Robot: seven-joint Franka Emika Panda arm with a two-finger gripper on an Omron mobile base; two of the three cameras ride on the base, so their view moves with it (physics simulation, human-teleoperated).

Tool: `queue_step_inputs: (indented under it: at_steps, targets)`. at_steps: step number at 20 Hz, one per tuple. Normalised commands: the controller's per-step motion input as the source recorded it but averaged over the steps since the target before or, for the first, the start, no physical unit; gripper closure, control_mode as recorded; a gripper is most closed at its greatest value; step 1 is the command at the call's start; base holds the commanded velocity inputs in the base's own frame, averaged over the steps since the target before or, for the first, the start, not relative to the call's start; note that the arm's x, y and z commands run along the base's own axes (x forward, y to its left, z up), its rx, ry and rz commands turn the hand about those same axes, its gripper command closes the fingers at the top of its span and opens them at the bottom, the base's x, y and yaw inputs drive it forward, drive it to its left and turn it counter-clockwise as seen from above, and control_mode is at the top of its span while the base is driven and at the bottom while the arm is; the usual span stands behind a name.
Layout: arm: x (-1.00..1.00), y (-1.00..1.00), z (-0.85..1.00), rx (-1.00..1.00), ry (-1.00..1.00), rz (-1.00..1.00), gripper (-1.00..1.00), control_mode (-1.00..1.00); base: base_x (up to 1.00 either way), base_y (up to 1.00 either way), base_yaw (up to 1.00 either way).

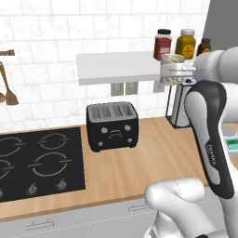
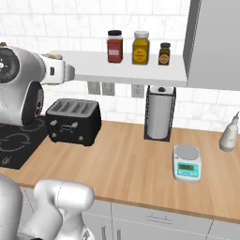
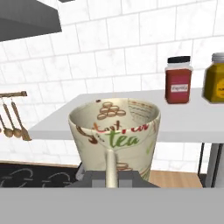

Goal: Gather all objects into one cabinet and sort the glasses and bowls to opposite sides.

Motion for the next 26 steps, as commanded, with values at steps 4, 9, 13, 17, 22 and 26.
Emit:
queue_step_inputs:
  at_steps: [4,9,13,17,22,26]
  targets:
    - [-0.97,0.0,0.0,0.0,0.0,0.0,1.0,-1.0,0.0,0.0,0.0]
    - [-0.6,-0.05,0.02,0.0,0.01,-0.01,1.0,-1.0,0.0,0.0,0.0]
    - [-0.43,-0.11,0.0,0.0,0.03,-0.02,1.0,-1.0,0.0,0.0,0.0]
    - [-0.28,-0.1,0.0,-0.01,0.04,-0.07,1.0,-1.0,0.0,0.0,0.0]
    - [-0.24,-0.01,0.0,-0.02,0.08,-0.05,1.0,-1.0,0.0,0.0,0.0]
    - [-0.12,0.0,0.0,-0.02,0.09,-0.01,1.0,-1.0,0.0,0.0,0.0]
